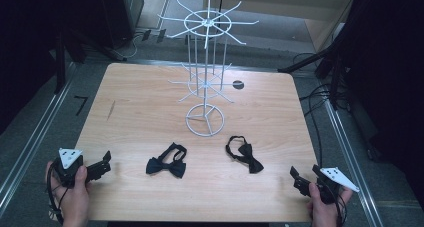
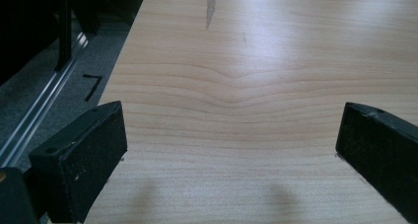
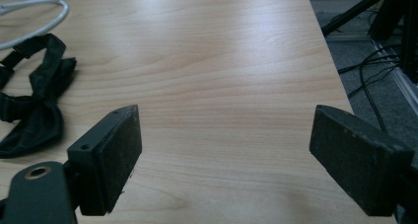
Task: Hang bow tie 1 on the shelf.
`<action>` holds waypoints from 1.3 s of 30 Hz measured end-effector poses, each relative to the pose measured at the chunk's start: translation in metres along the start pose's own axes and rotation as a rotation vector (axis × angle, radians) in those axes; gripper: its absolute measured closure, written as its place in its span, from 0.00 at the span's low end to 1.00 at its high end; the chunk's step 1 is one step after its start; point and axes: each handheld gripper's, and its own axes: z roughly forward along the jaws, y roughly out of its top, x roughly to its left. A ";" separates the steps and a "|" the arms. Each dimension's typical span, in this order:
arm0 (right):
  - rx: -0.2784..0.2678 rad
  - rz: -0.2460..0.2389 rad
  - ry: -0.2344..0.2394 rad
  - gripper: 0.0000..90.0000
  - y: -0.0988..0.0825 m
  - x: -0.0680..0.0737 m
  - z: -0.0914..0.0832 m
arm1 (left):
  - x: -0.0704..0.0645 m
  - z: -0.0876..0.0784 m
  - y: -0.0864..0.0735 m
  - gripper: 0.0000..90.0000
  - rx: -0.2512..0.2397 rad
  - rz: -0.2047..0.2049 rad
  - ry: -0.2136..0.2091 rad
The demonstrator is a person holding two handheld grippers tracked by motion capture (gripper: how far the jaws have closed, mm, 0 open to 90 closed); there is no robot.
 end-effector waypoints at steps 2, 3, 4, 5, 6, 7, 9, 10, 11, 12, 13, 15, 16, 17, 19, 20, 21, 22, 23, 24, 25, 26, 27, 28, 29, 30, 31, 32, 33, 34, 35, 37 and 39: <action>-0.007 0.009 0.016 0.15 0.001 0.002 -0.001 | 0.000 0.000 0.000 0.00 0.006 0.000 0.003; -0.006 0.003 0.018 0.15 0.002 0.004 -0.002 | 0.000 0.000 0.000 0.00 0.003 0.001 0.006; -0.008 0.002 0.025 0.15 0.003 0.006 -0.002 | 0.000 0.000 0.000 0.00 0.001 0.001 0.005; -0.008 0.002 0.025 0.15 0.003 0.006 -0.002 | -0.001 0.000 0.000 0.00 0.002 0.003 0.004; -0.015 0.006 0.031 0.15 0.004 0.009 -0.003 | 0.000 0.000 0.000 0.00 0.007 0.009 0.004; -0.015 0.006 0.031 0.15 0.004 0.009 -0.003 | 0.000 0.000 0.000 0.00 0.007 0.009 0.004; -0.019 0.005 0.034 0.15 0.006 0.013 -0.004 | 0.000 0.001 0.000 0.00 0.012 0.004 0.006; -0.024 -0.006 0.031 0.15 0.007 0.016 -0.003 | 0.000 0.001 0.000 0.00 0.015 0.002 -0.001; -0.024 -0.006 0.031 0.15 0.007 0.016 -0.003 | 0.000 0.001 0.000 0.00 0.015 0.002 -0.001; -0.023 -0.009 0.030 0.15 0.007 0.018 -0.003 | 0.001 0.001 0.001 0.00 0.018 0.001 -0.005; -0.018 -0.007 0.031 0.15 0.008 0.019 -0.003 | 0.001 0.001 0.001 0.00 0.018 0.000 -0.004; -0.021 -0.002 0.035 0.16 0.009 0.021 -0.002 | 0.001 0.001 0.001 0.00 0.019 -0.001 -0.004; -0.022 0.001 0.038 0.16 0.010 0.024 -0.002 | 0.000 0.002 0.001 0.00 0.020 0.003 -0.002; -0.022 0.001 0.038 0.16 0.010 0.024 -0.002 | 0.000 0.002 0.001 0.00 0.020 0.003 -0.002; -0.025 0.001 0.041 0.16 0.012 0.028 -0.002 | 0.000 0.001 0.001 0.00 0.021 0.005 -0.003; -0.026 -0.003 0.044 0.16 0.012 0.029 -0.003 | 0.000 0.001 0.001 0.00 0.020 0.005 -0.003; -0.027 -0.006 0.048 0.16 0.014 0.032 -0.002 | 0.000 0.001 0.001 0.00 0.019 0.006 -0.003; -0.028 -0.007 0.051 0.17 0.015 0.035 -0.002 | 0.000 0.001 0.001 0.00 0.019 0.006 -0.002; -0.030 -0.013 0.056 0.17 0.016 0.039 -0.002 | 0.000 0.001 0.000 0.00 0.018 0.006 -0.001; -0.026 -0.008 0.056 0.18 0.017 0.042 -0.002 | 0.000 0.001 0.000 0.00 0.017 0.008 -0.002; -0.026 -0.008 0.052 0.18 0.018 0.044 -0.002 | 0.000 0.001 0.000 0.00 0.017 0.008 -0.003; -0.029 -0.005 0.048 0.20 0.019 0.049 -0.002 | 0.000 0.001 0.000 0.00 0.018 0.008 -0.005; -0.029 -0.008 0.046 0.20 0.020 0.054 -0.002 | 0.000 0.001 0.001 0.00 0.019 0.010 -0.005; -0.029 -0.015 0.051 0.20 0.021 0.058 -0.001 | 0.000 0.001 0.001 0.00 0.020 0.010 -0.008; -0.023 -0.020 0.056 0.21 0.021 0.062 0.000 | 0.000 0.001 0.001 0.00 0.022 0.009 -0.008; -0.015 -0.029 0.060 0.21 0.021 0.067 0.001 | 0.000 0.002 0.001 0.00 0.022 0.008 -0.008; -0.013 -0.028 0.063 0.22 0.022 0.070 0.002 | 0.000 0.002 0.001 0.00 0.023 0.009 -0.008; -0.009 -0.034 0.069 0.23 0.022 0.075 0.003 | 0.000 0.002 0.001 0.00 0.022 0.010 -0.009; -0.009 -0.039 0.074 0.24 0.023 0.079 0.005 | 0.000 0.001 0.001 0.00 0.021 0.011 -0.009; -0.007 -0.043 0.081 0.24 0.024 0.082 0.006 | 0.000 0.001 0.001 0.00 0.022 0.012 -0.012; -0.006 -0.050 0.088 0.24 0.025 0.086 0.007 | 0.000 0.002 0.001 0.00 0.020 0.013 -0.012; -0.006 -0.059 0.107 0.24 0.026 0.092 0.009 | 0.000 0.002 0.001 0.00 0.023 0.014 -0.015; -0.007 -0.061 0.124 0.25 0.028 0.097 0.011 | 0.000 0.002 0.001 0.00 0.024 0.012 -0.016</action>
